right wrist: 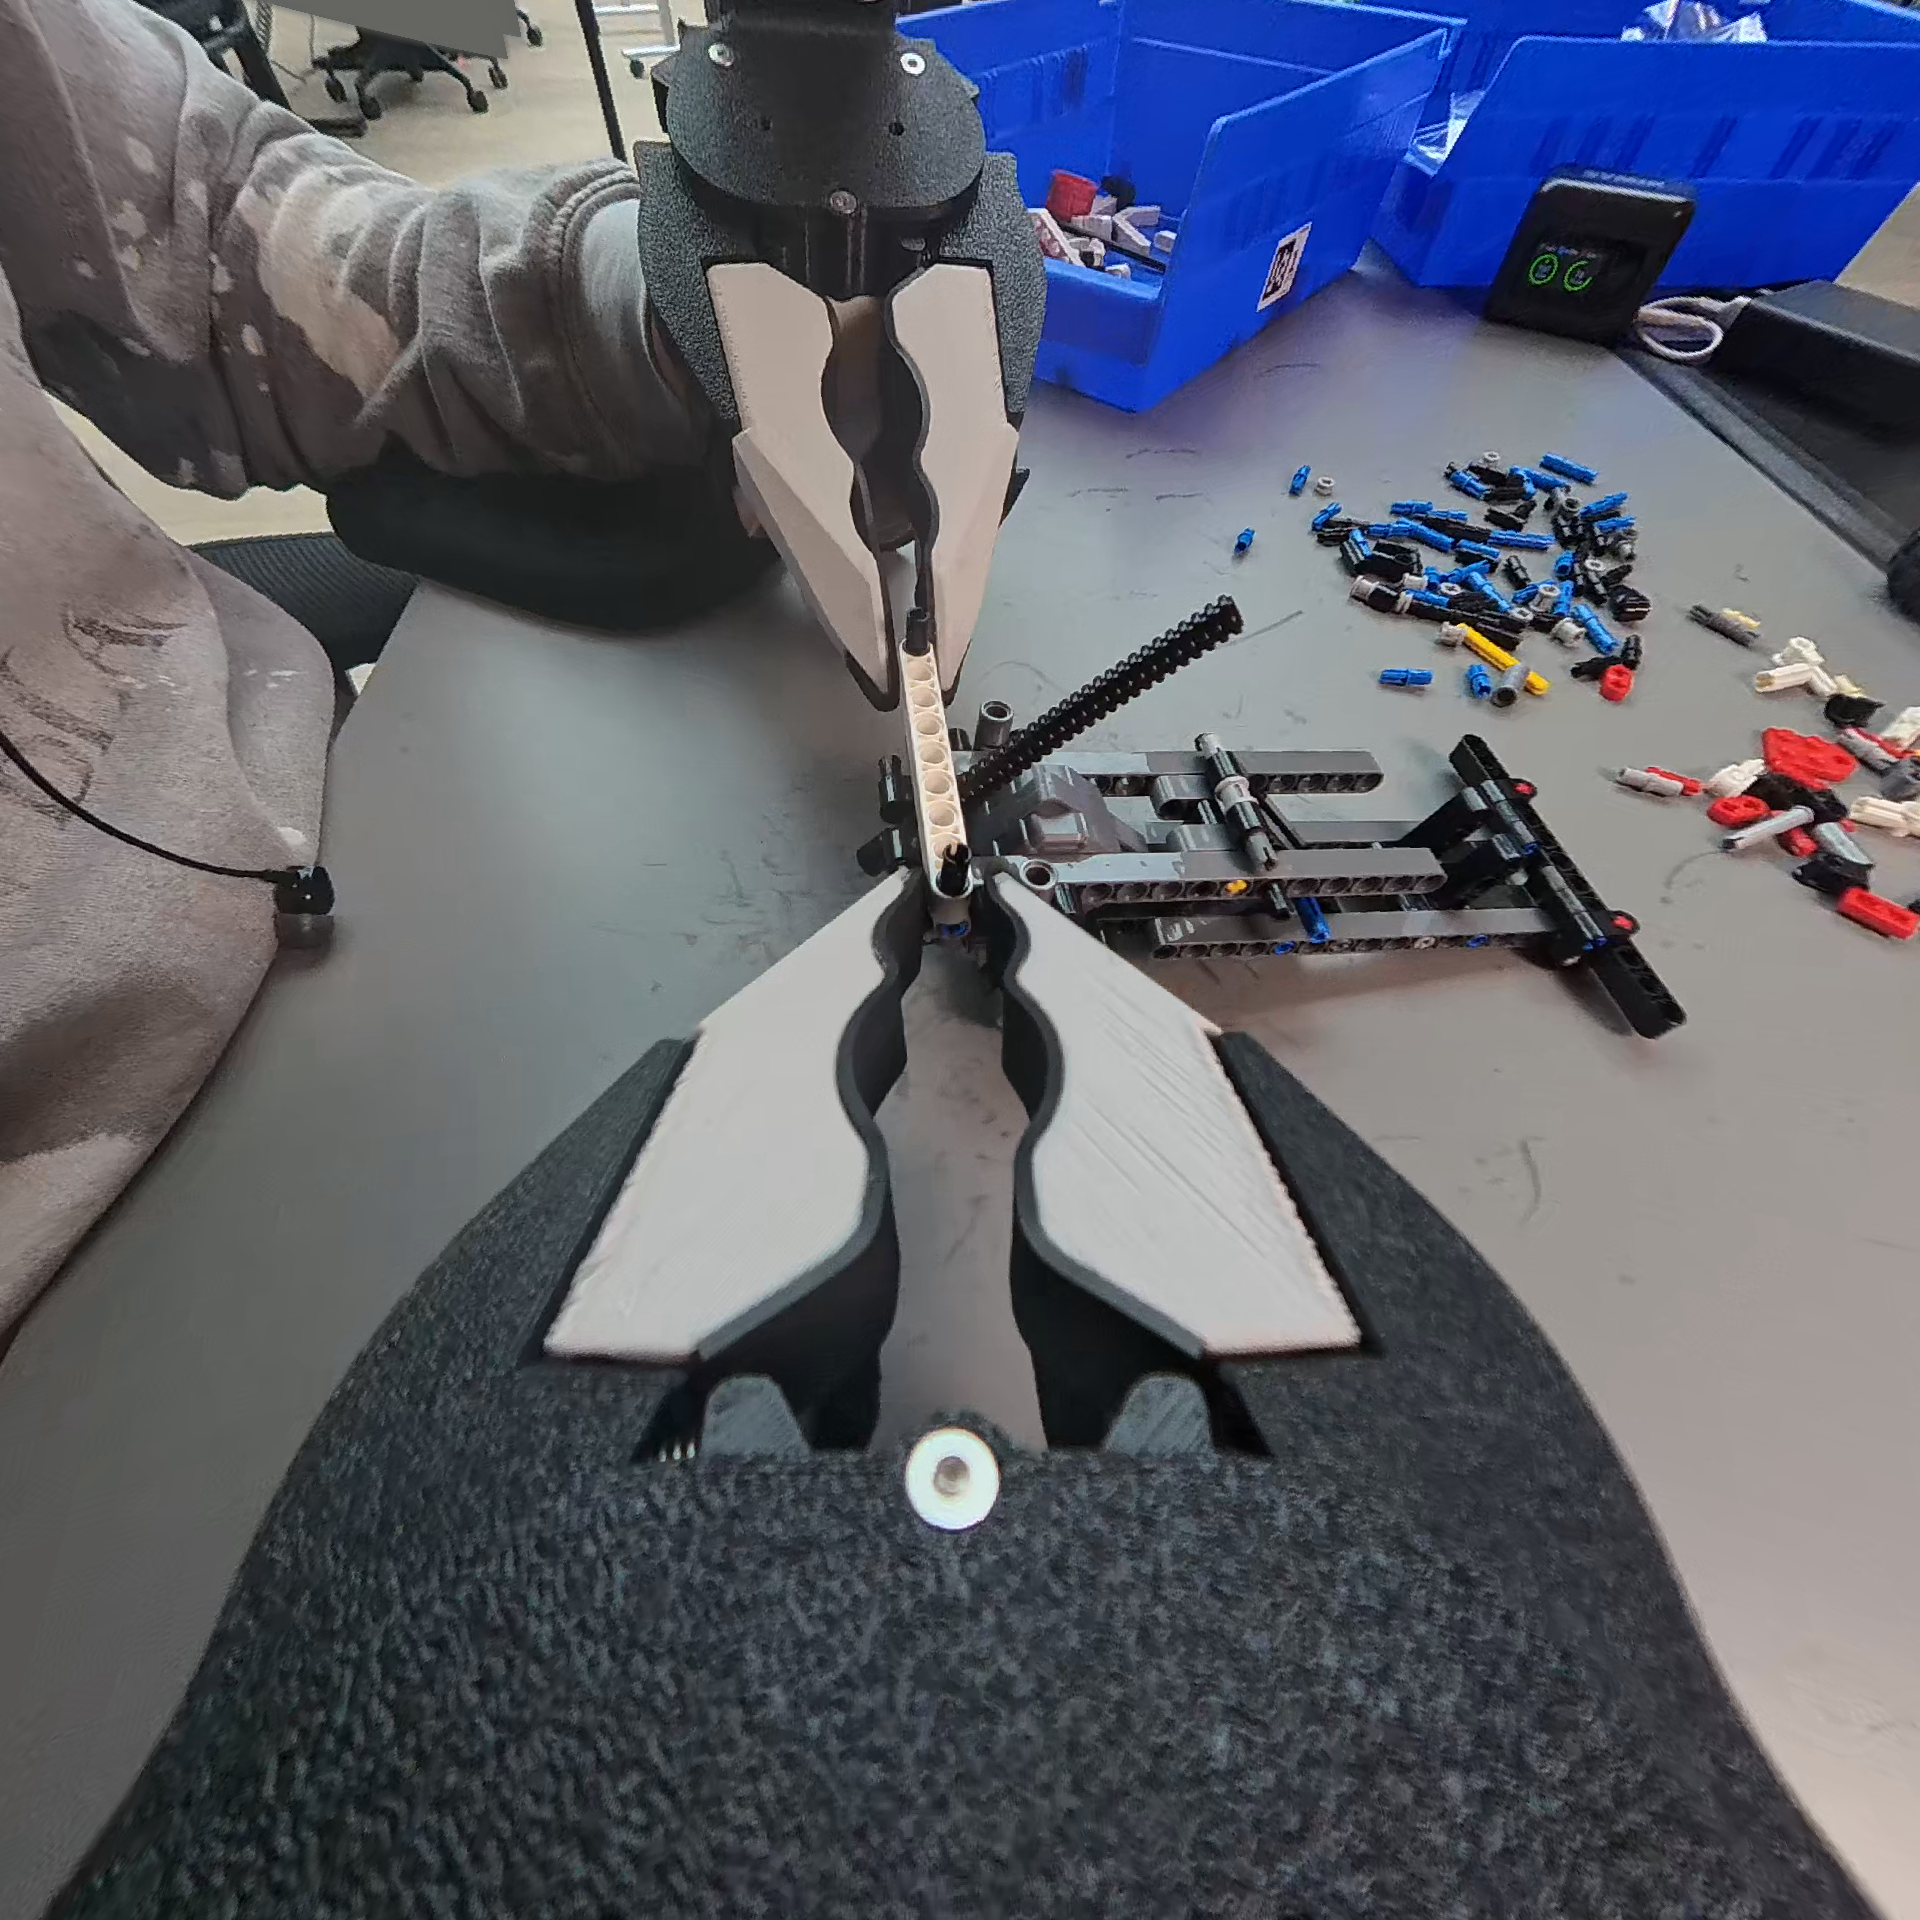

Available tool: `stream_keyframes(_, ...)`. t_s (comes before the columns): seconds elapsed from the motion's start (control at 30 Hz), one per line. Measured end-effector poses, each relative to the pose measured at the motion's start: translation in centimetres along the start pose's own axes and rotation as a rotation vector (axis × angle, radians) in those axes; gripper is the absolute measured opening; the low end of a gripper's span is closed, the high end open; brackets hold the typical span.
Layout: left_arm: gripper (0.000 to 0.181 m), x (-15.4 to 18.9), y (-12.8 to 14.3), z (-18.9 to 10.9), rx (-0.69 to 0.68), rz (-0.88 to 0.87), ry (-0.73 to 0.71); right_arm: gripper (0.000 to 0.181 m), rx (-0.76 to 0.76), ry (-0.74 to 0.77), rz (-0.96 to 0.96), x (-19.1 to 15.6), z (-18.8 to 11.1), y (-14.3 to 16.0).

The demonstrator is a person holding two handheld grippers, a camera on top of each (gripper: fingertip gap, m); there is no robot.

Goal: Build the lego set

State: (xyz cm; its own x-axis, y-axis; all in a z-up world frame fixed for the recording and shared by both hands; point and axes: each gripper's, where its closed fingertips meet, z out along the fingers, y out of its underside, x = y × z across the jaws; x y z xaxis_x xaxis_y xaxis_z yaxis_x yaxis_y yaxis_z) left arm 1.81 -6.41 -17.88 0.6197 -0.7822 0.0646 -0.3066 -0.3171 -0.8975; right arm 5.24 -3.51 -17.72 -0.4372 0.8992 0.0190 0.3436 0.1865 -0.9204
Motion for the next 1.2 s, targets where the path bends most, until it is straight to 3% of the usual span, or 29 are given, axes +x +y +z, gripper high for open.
stream_keyframes(0.5, 0.015, 0.00, -0.05, -0.04, 0.006, -0.002, 0.000, 0.007, -0.002, -0.031, 0.027, -0.06, 0.03, 0.19)
stream_keyframes(0.73, 0.009, -0.09, -0.50, -0.06, 0.030, -0.008, -0.005, 0.007, -0.005, -0.038, 0.036, -0.04, 0.05, 0.21)
stream_keyframes(1.03, 0.008, -0.06, -0.54, 0.00, 0.022, -0.008, -0.007, 0.017, 0.026, -0.027, 0.026, 0.15, -0.30, -0.41)
stream_keyframes(1.2, 0.008, -0.01, -0.56, 0.01, 0.023, -0.015, 0.004, 0.007, 0.015, -0.035, 0.022, -0.01, -0.28, -0.27)
